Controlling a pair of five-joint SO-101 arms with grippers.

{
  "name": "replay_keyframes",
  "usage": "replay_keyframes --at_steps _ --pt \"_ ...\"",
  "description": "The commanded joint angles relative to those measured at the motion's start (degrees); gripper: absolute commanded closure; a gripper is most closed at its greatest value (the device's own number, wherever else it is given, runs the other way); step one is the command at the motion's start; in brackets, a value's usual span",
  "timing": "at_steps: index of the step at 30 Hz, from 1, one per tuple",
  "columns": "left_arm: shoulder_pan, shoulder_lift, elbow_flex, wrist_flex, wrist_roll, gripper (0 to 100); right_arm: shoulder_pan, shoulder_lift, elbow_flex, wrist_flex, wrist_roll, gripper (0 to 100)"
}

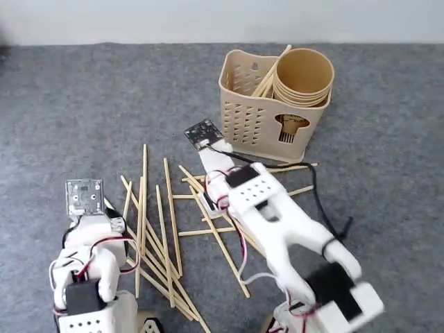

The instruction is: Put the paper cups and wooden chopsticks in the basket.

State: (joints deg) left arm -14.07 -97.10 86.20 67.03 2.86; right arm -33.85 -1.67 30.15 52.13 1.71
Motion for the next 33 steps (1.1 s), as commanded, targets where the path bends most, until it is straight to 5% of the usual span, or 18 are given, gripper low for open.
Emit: replay_keyframes --at_steps 1,17,24,33 --pt "-0.35 -4.66 0.57 0.18 -0.88 98 -0.57 4.62 -6.15 -0.84 2.55 84.8" --pt "-0.35 -6.86 0.75 2.46 -0.88 98 -2.51 9.63 -8.35 -0.92 2.73 85.3" --pt "-0.35 -6.86 0.75 2.55 -0.88 98 -2.33 9.63 -8.44 -2.07 2.81 99.1" --pt "-0.35 -6.86 0.75 2.64 -0.88 98 -2.07 9.63 -8.18 -0.66 2.81 89.0"
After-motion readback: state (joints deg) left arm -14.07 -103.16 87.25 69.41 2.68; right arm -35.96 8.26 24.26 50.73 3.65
